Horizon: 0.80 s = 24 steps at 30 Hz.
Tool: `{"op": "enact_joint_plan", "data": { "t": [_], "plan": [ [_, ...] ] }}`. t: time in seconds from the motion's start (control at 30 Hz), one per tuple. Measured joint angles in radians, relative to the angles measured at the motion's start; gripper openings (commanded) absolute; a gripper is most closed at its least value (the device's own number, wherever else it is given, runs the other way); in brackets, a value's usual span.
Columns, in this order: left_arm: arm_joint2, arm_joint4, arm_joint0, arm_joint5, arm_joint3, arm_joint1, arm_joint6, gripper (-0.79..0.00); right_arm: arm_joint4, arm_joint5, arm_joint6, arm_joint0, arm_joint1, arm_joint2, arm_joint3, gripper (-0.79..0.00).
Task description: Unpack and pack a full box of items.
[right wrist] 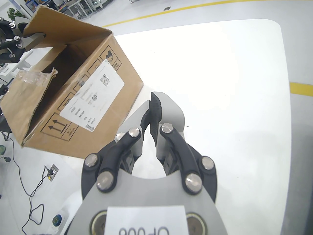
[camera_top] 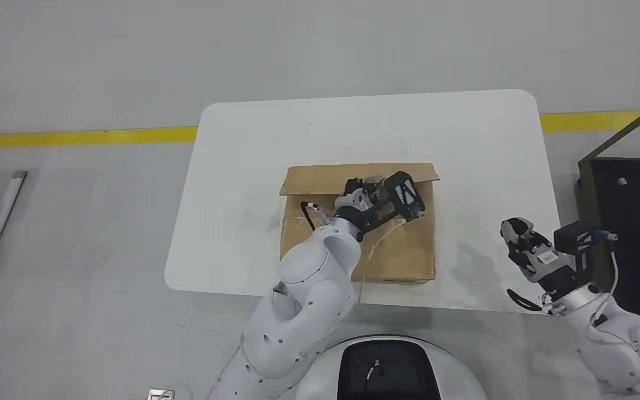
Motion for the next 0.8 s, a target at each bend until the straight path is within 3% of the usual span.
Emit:
{"op": "enact_joint_plan", "data": {
  "t": [0.03,0.07,0.33,0.53,0.67,0.8],
  "plan": [
    [0.004,-0.008,0.001,-0.004,-0.002,-0.002,0.001,-0.563,0.001,0.001,-0.001,-0.003,0.0,0.002,-0.002,-0.77],
    [0.01,-0.01,0.0,-0.008,-0.002,-0.004,0.0,0.0,0.002,0.002,-0.003,-0.006,0.0,0.003,-0.005,-0.77],
    [0.044,0.035,-0.058,-0.019,0.034,-0.019,0.019,0.0,0.003,0.009,-0.01,-0.023,-0.001,0.012,-0.017,-0.782],
    [0.063,0.113,-0.157,-0.004,0.088,-0.036,0.048,0.0,0.004,0.012,-0.013,-0.036,-0.002,0.02,-0.023,-0.785],
    [0.096,0.229,-0.262,0.037,0.194,-0.053,0.082,0.0,-0.001,0.012,-0.012,-0.045,-0.002,0.024,-0.032,-0.785],
    [0.122,0.22,-0.349,0.069,0.321,-0.081,0.107,0.0,0.0,0.015,-0.016,-0.054,-0.002,0.029,-0.039,-0.785]
  ]
}}
